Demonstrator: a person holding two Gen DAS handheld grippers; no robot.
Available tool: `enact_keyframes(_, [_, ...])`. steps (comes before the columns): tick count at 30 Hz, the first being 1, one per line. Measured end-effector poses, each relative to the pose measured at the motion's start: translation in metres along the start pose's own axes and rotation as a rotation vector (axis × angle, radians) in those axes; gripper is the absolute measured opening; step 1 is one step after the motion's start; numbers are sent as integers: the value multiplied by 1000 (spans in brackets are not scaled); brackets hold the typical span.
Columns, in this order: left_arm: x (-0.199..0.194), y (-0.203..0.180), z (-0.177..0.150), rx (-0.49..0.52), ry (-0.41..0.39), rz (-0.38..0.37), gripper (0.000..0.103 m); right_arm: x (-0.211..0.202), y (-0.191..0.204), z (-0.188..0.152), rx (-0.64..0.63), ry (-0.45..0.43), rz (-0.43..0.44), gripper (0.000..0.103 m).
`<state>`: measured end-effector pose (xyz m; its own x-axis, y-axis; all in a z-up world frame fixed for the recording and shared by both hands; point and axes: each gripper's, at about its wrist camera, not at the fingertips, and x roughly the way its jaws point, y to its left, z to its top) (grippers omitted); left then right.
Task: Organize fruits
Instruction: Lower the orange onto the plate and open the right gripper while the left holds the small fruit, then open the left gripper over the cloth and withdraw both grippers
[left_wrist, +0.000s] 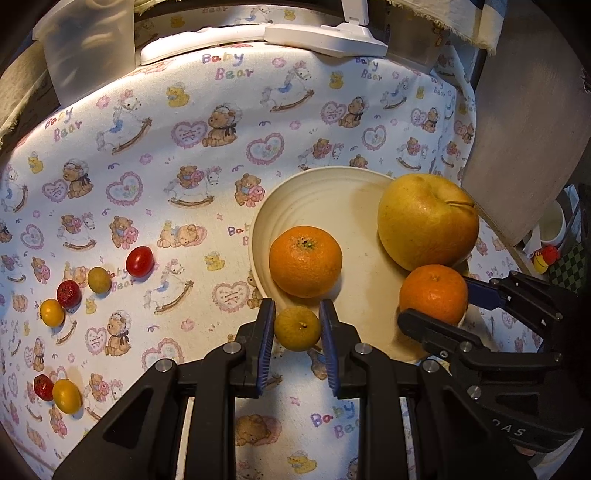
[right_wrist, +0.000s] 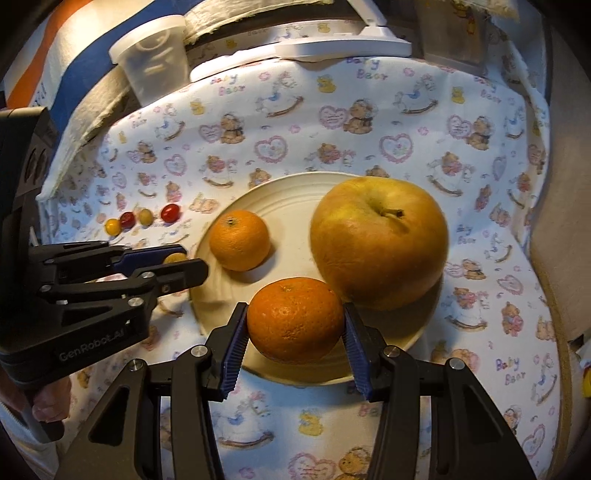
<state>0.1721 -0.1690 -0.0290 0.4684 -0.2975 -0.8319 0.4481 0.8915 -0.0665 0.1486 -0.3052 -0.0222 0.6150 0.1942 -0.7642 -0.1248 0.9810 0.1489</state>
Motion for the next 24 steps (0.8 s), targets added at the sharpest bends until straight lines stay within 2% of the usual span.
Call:
enact_keyframes(3, [7, 1, 0, -13, 11, 6, 24, 3, -2, 0, 12, 13, 7, 51])
enact_keyframes(7, [9, 5, 0, -20, 2, 10, 41, 4, 2, -2, -6, 5, -29, 51])
enact_keyframes(10, [5, 5, 1, -13, 4, 34, 45, 0, 3, -2, -8, -12, -8, 53])
enact_keyframes(12, [1, 5, 1, -15, -4, 37, 45, -5, 4, -2, -13, -31, -5, 64])
enact_keyframes(14, [-3, 7, 3, -18, -13, 51, 45, -12, 6, -1, -16, -54, 4, 66])
enact_keyframes(18, [-19, 12, 6, -17, -53, 76, 47, -21, 10, -1, -28, -84, -5, 66])
enact_keyframes(21, [-36, 17, 8, -24, -95, 77, 52, -26, 12, 0, -31, -107, 7, 67])
enact_keyframes(23, [-48, 18, 9, -23, -129, 95, 59, -30, 15, 0, -41, -133, -19, 67])
enact_keyframes(24, [-54, 19, 9, -27, -148, 103, 60, -31, 16, 0, -50, -139, -36, 67])
